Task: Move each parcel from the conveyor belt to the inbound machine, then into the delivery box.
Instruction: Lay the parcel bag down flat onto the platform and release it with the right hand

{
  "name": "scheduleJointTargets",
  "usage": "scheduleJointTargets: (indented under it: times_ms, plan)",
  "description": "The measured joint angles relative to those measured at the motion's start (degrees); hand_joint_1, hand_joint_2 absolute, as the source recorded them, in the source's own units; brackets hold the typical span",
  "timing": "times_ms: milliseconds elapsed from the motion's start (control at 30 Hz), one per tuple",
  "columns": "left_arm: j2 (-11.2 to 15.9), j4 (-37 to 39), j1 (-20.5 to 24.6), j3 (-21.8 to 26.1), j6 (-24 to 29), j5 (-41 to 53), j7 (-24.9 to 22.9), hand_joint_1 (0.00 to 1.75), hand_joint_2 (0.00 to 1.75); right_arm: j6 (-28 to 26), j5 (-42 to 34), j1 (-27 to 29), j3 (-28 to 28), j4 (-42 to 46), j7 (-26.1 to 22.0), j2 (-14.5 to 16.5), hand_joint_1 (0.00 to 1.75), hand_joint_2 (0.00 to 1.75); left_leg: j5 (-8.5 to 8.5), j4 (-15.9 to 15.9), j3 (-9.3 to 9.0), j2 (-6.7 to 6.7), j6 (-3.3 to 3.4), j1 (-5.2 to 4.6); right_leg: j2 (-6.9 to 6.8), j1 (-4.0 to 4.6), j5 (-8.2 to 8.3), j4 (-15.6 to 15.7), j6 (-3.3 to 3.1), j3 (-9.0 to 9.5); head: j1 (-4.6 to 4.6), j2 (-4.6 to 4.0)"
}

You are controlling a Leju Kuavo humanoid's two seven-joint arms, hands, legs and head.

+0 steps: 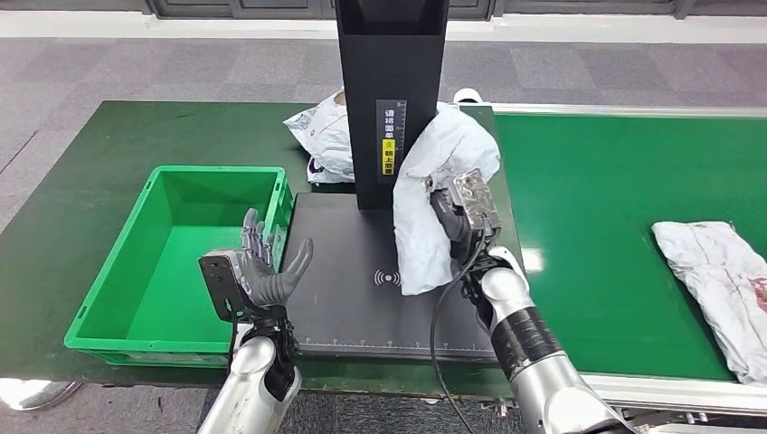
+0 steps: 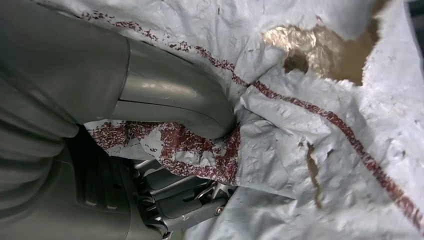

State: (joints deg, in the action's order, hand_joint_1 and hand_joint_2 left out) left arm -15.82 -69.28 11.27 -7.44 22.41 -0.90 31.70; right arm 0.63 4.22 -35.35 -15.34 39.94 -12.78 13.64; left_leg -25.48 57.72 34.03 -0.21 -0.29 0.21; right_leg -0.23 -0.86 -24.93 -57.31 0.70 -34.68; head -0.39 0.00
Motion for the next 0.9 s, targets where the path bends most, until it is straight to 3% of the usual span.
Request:
scheduleJointTargets:
  times_ms: [200, 233, 333, 367, 500, 633, 900]
  plan:
    - [0.03, -0.5, -0.04, -0.01, 0.44, -0.36, -0.01, 0.0, 1.75, -0.06, 0.71, -0.66, -1.13, -4.41, 0.43, 1.46, 1.75, 1.75, 0.0, 0.0, 0.0, 0.0, 0.0, 0.0, 0.01, 0.0, 0.0, 0.01, 0.0, -0.01, 0.0, 0.0]
    - [0.03, -0.51, -0.04, -0.01, 0.64, -0.56, 0.0, 0.0, 1.75, -0.03, 1.21, -0.73, -1.4, -4.8, 0.69, 1.55, 1.66, 1.75, 0.0, 0.0, 0.0, 0.0, 0.0, 0.0, 0.02, 0.0, 0.0, 0.01, 0.0, -0.01, 0.0, 0.0]
    - [0.04, -0.54, -0.03, -0.04, 1.51, -1.03, 0.02, 0.0, 1.75, -0.3, 4.52, -0.71, -2.92, -5.57, 2.37, 1.89, 0.39, 1.75, 0.0, 0.0, 0.0, 0.01, 0.0, 0.0, 0.03, 0.0, 0.0, 0.0, 0.0, -0.02, -0.01, 0.0]
    - [0.04, -0.54, -0.03, -0.05, 1.79, -1.07, 0.02, 0.0, 1.75, -0.79, 6.63, -0.68, -3.85, -5.69, 3.52, 1.99, 0.04, 1.75, 0.0, 0.0, 0.0, 0.01, 0.0, 0.0, 0.03, 0.0, 0.0, 0.0, 0.0, -0.03, 0.0, 0.0]
    - [0.13, -0.51, -0.05, -0.06, 2.38, -1.15, 0.03, 0.0, 1.75, -1.84, 16.53, 0.04, -8.81, -5.39, 8.47, 2.09, 0.0, 1.75, -0.01, 0.0, 0.0, 0.04, -0.01, 0.01, 0.03, 0.02, -0.01, 0.0, -0.02, -0.05, -0.01, 0.0]
    - [0.28, -0.59, -0.33, -0.06, 2.42, -1.16, 0.1, 0.0, 1.75, -0.99, 22.55, 2.98, -12.37, -0.93, 11.51, 1.69, 0.0, 0.0, -0.04, 0.0, 0.01, 0.04, -0.05, 0.02, 0.03, 0.03, -0.04, 0.0, -0.05, -0.06, -0.01, 0.0]
    - [0.7, -2.33, -1.66, -0.02, 3.08, -0.87, -0.51, 0.0, 1.75, 1.81, 29.73, 9.59, -15.93, 13.15, 14.91, -0.41, 0.0, 0.0, -0.08, 0.0, 0.02, 0.04, -0.08, 0.01, 0.04, 0.02, -0.05, 0.04, -0.04, -0.06, -0.01, 0.0]
